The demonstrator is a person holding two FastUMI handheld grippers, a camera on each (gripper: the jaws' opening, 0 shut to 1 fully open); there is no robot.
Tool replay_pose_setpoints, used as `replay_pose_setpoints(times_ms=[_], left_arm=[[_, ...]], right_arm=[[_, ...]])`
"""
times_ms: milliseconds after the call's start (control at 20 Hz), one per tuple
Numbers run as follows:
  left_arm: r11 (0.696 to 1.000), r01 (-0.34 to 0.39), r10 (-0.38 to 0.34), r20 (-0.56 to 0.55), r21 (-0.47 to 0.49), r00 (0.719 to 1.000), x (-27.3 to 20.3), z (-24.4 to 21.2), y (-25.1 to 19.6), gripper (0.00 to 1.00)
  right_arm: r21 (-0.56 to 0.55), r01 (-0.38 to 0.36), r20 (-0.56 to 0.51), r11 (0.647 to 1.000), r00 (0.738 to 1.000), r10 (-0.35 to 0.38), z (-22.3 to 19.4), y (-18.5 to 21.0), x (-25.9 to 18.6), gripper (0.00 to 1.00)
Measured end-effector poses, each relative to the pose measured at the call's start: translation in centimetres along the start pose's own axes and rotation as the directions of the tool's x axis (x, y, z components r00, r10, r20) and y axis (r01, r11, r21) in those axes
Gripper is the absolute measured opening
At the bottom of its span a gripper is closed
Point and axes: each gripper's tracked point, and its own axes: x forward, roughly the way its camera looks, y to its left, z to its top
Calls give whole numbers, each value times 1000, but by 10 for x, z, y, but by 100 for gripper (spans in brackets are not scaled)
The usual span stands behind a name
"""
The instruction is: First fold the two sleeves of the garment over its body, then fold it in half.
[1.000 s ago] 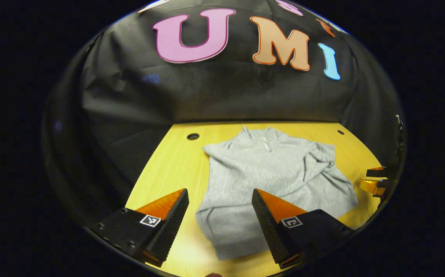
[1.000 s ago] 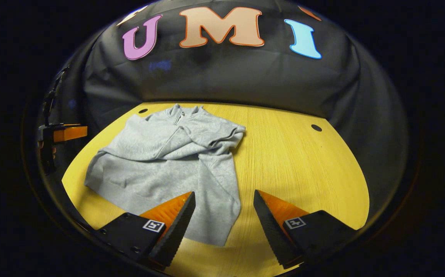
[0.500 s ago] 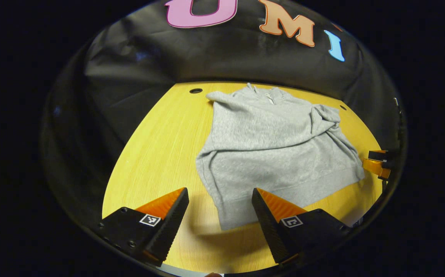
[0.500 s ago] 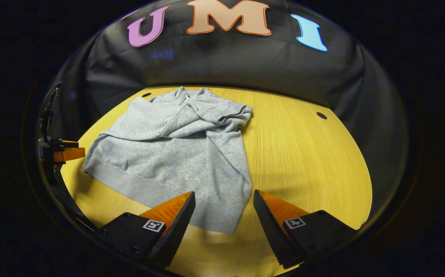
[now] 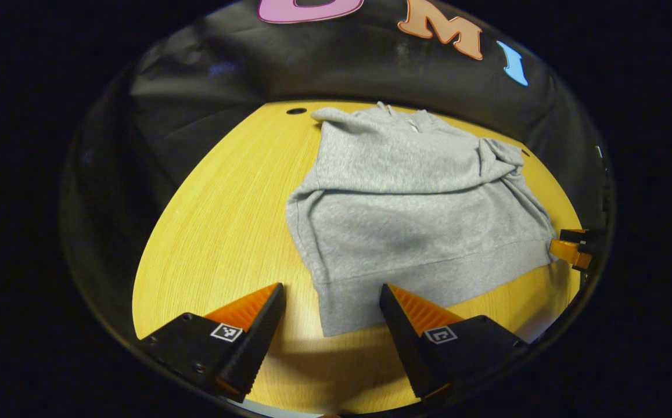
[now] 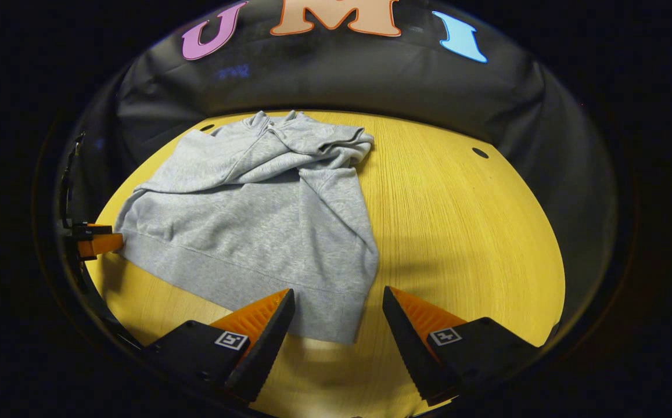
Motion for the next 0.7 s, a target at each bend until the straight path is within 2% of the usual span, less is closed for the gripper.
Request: replay_pose_setpoints(times_ms=[50,200,300,400,450,500,550,600,650,700], left_arm=[[1000,-1,1,-16,2,1000,1,-2,0,97],[1000,-9,9,-17,-6,1000,1,0,1,97],[1000,3,-3,-15,-1,1000,4,0,-2,95],[1000,26,-25,-12,15,1000,5,4,-9,81],[999,38,-38,-10,27,999,7,7,-12,67],[998,46,-45,-14,37,999,8,8,-14,62],[998,55,-55,-14,42,998,9,9,-15,47],[997,69,-69,-5,43,998,11,12,-19,42],[996,82,-83,6,36,997,12,15,-24,27],[996,86,-86,13,26,996,13,16,-24,16]], right_arm=[[-1,-7,-16,1000,1000,7,-3,3,1,98],[61,-48,-52,997,997,51,-8,10,1,95],[88,-47,-74,995,996,54,-8,10,5,75],[69,-79,-93,994,992,86,-7,19,4,65],[65,-102,-91,993,990,107,-5,25,4,48],[61,-110,-105,992,988,116,-6,29,3,38],[56,-113,-109,992,987,119,-5,29,4,20],[59,-116,-131,991,984,123,-7,28,3,20],[74,-125,-146,989,980,134,-5,28,3,20],[101,-121,-162,988,977,136,-5,29,7,20]])
